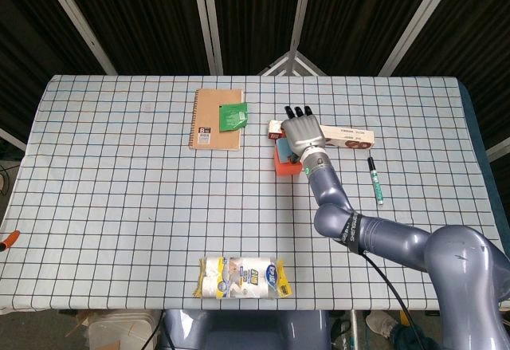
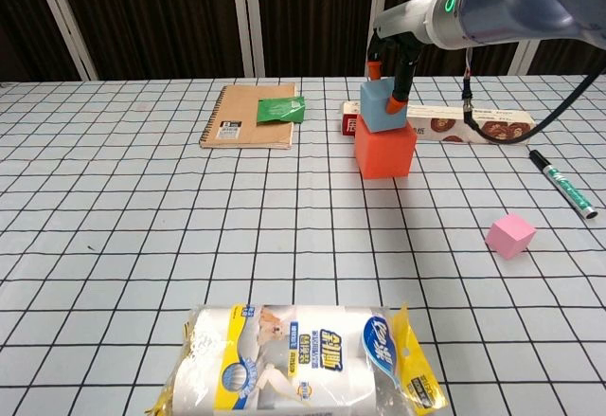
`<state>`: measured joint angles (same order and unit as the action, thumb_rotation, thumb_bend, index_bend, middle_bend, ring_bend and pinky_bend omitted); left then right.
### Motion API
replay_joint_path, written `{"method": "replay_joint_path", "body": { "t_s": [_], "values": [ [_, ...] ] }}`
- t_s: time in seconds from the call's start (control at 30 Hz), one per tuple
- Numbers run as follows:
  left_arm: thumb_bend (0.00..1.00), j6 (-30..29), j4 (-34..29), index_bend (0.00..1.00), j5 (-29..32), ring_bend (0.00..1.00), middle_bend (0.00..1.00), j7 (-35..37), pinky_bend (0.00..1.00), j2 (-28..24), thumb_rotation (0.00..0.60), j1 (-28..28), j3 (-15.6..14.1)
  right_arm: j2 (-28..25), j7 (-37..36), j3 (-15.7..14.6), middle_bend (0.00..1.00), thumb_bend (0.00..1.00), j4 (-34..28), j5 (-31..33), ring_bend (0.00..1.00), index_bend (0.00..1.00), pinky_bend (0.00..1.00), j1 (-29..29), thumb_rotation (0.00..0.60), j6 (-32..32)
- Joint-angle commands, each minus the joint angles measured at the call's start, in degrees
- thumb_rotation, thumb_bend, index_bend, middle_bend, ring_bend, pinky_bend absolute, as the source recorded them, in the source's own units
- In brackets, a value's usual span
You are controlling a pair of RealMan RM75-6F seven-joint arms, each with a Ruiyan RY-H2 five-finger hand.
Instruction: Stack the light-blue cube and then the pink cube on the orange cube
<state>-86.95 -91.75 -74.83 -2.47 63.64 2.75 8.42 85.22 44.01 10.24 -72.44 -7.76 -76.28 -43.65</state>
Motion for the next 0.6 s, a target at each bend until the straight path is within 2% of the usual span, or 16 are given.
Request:
{"method": "replay_joint_path", "body": {
  "t_s": [0.03,0.6],
  "values": [
    [0.11,0.0,0.0,0.02,0.0,0.00,0.00,0.0,0.00,0.0,0.600,0.0,0.0,0.0,0.1,-0.1,0.00,0.35,0.0,0.2,0.00,0.52,0.00,-0.1,0.600,-0.1],
    [0.11,0.2,0.0,0.02,0.1,0.00,0.00,-0.2,0.00,0.0,0.600,0.1,0.0,-0.5,1.0,-0.9,0.00,0.35,-0.4,1.8,0.00,0.44,0.00,-0.6,0.600,0.6]
  ]
}}
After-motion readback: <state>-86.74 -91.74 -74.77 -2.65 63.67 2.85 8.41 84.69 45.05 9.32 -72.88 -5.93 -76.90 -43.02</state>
